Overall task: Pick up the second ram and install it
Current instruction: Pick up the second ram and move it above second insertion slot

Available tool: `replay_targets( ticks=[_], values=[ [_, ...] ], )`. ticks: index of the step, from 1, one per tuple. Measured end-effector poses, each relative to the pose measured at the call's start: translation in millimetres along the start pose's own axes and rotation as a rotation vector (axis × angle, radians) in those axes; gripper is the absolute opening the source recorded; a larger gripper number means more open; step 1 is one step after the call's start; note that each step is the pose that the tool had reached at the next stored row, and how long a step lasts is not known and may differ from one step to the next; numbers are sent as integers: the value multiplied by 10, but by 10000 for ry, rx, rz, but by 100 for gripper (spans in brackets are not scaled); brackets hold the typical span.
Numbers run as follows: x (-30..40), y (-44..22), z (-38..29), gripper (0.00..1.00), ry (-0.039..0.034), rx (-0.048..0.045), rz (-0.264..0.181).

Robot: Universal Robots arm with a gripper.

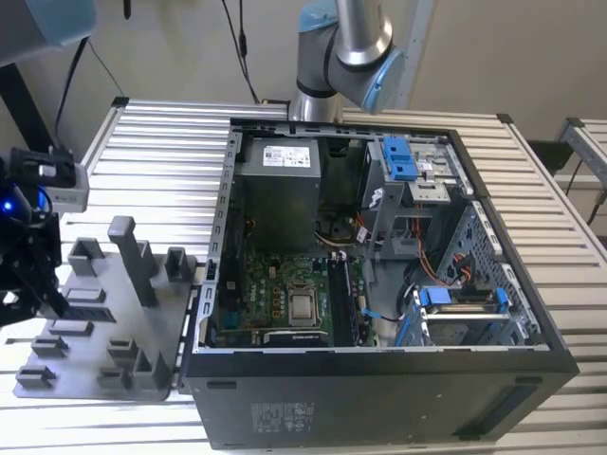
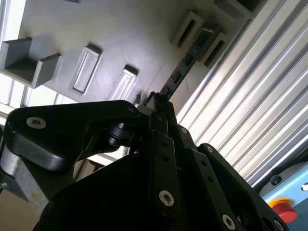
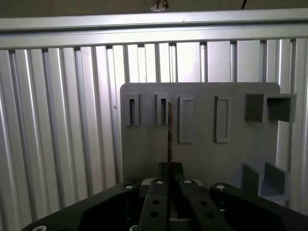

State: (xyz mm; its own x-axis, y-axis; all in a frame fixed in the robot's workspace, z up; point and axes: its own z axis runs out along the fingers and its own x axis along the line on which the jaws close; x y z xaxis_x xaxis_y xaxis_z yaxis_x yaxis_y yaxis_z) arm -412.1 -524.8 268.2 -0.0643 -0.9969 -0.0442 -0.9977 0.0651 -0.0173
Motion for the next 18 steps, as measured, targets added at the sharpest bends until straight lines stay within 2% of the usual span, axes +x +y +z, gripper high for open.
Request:
replay_targets(
  ticks=[11, 18],
  values=[
    [-2, 3, -55, 14, 0, 0, 3],
    [-6, 2, -131, 14, 0, 0, 7]
  ],
)
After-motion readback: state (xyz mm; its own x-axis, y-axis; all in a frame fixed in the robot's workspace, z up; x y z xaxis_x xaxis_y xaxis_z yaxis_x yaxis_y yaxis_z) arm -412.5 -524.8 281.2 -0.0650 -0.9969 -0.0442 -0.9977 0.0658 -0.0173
